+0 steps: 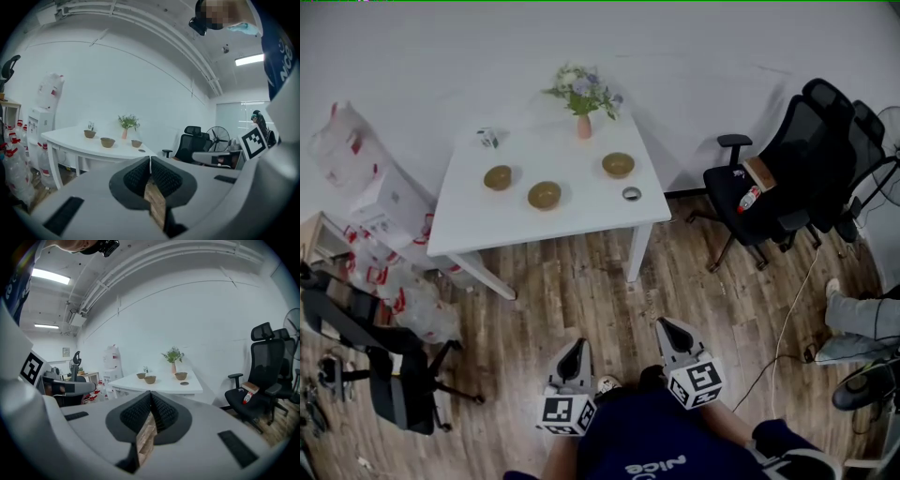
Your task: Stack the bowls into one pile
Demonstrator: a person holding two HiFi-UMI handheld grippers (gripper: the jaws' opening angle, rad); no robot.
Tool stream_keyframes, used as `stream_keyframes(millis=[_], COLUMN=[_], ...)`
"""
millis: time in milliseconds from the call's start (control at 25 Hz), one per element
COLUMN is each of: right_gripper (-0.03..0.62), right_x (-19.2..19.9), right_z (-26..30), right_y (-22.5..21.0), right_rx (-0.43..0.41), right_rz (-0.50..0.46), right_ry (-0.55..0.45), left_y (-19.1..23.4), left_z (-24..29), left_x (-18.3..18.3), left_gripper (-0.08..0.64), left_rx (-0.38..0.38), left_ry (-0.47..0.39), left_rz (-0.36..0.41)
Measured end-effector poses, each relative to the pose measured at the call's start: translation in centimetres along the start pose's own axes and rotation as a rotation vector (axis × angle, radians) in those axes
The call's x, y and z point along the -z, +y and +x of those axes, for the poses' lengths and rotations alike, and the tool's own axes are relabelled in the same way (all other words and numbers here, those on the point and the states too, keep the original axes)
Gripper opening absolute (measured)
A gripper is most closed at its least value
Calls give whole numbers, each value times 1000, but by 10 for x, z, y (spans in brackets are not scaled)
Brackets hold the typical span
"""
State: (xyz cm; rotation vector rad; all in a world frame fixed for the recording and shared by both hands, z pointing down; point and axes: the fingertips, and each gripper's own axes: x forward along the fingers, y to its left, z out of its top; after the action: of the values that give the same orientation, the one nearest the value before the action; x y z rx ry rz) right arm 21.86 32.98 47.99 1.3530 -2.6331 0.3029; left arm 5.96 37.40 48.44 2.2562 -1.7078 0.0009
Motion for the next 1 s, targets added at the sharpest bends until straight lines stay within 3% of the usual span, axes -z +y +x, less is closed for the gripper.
stream_keyframes(millis=[120, 320, 1000], right_gripper=[23, 23, 23], right_x=[3, -1, -48], right_z=[13, 42, 200], right_y=[3, -2, -100], right_rx=[9, -11, -158], right_rz=[7, -9, -15], right_ry=[22, 30, 46], left_y=[10, 22, 56], left_z=[10, 30, 173], left_x=[0, -4, -52], left_gripper=[26, 26, 26], left_rx=[-19, -13, -152], left_ry=[40, 31, -10], left_rz=[8, -9, -31])
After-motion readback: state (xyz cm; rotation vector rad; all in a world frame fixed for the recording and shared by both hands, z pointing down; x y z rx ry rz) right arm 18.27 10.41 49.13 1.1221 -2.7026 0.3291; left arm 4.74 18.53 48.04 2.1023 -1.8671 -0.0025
